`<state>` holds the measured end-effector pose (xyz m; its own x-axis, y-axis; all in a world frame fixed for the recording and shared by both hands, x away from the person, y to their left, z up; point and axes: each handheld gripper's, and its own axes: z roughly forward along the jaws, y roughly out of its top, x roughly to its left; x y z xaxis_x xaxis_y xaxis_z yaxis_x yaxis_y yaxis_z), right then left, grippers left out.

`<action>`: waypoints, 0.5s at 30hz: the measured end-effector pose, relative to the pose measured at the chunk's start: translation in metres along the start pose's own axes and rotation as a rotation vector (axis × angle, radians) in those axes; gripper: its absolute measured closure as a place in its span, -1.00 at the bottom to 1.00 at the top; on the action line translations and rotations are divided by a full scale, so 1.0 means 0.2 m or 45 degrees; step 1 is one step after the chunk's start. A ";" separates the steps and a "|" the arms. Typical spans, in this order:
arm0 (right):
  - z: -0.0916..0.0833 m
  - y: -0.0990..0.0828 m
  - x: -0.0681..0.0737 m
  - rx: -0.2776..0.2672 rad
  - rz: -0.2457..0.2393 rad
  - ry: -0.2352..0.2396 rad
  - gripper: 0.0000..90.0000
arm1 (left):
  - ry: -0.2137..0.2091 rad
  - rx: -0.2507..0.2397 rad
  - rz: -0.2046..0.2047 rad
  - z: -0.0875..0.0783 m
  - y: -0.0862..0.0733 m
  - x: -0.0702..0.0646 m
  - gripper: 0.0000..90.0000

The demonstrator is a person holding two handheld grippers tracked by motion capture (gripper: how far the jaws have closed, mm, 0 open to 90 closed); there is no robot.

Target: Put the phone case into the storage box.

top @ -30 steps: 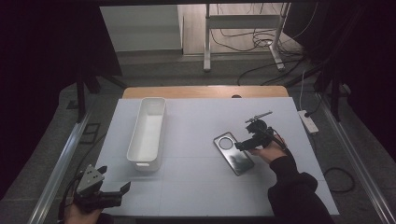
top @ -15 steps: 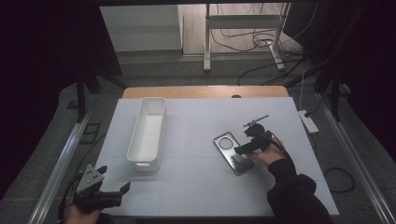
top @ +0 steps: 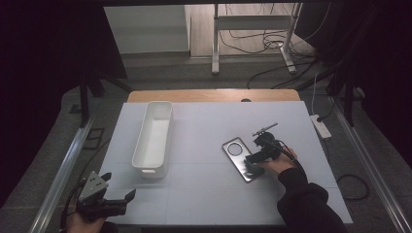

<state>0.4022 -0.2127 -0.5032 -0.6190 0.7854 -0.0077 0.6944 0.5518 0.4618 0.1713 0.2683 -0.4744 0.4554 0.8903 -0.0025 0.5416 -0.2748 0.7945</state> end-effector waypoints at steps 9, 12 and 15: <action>-0.01 -0.01 0.00 0.004 -0.002 0.033 -0.01 | 0.001 0.002 0.003 0.00 0.00 0.00 -0.95; -0.01 -0.01 0.00 0.003 -0.001 0.043 0.10 | 0.001 0.002 0.004 0.00 0.00 0.00 -0.95; -0.01 0.00 0.00 0.009 0.003 0.070 0.34 | 0.001 0.004 0.008 0.00 0.00 0.00 -0.95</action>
<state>0.4008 -0.2139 -0.5012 -0.6362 0.7703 0.0423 0.6986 0.5520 0.4553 0.1715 0.2678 -0.4744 0.4581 0.8889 0.0030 0.5410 -0.2814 0.7926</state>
